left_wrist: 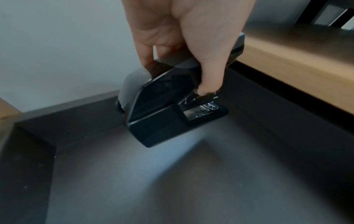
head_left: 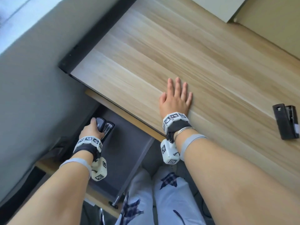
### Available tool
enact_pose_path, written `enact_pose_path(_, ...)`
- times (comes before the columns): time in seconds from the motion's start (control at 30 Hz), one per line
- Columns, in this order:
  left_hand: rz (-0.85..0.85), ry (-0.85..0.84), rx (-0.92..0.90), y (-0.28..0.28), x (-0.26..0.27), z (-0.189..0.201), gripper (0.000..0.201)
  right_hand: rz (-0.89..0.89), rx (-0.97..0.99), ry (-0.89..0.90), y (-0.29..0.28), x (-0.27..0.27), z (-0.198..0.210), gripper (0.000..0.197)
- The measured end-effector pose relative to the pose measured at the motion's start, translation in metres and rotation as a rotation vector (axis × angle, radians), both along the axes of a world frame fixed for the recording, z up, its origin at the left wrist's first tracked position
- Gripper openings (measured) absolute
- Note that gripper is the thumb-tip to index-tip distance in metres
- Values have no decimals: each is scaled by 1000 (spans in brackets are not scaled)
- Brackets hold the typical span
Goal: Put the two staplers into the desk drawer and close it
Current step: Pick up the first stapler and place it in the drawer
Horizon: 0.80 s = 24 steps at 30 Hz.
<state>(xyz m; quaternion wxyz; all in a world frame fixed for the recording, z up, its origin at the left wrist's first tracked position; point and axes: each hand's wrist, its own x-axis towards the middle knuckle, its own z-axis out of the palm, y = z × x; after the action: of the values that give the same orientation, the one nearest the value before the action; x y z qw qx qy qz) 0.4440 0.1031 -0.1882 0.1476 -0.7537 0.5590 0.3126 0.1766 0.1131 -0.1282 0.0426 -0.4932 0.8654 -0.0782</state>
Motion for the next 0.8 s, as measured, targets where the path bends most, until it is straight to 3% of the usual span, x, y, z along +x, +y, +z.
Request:
enact_pose_path(0.1, 22, -13, 12, 0, -5, -19, 57, -5, -67, 44, -1, 0, -3, 58)
enact_pose_path(0.27, 53, -46, 1, 7, -6, -45, 43, -17, -90, 88, -1, 1, -5, 62)
enact_pose_path(0.8, 113, -16, 48, 13, -10, -80, 66, -22, -78, 88, -2, 2, -3, 64)
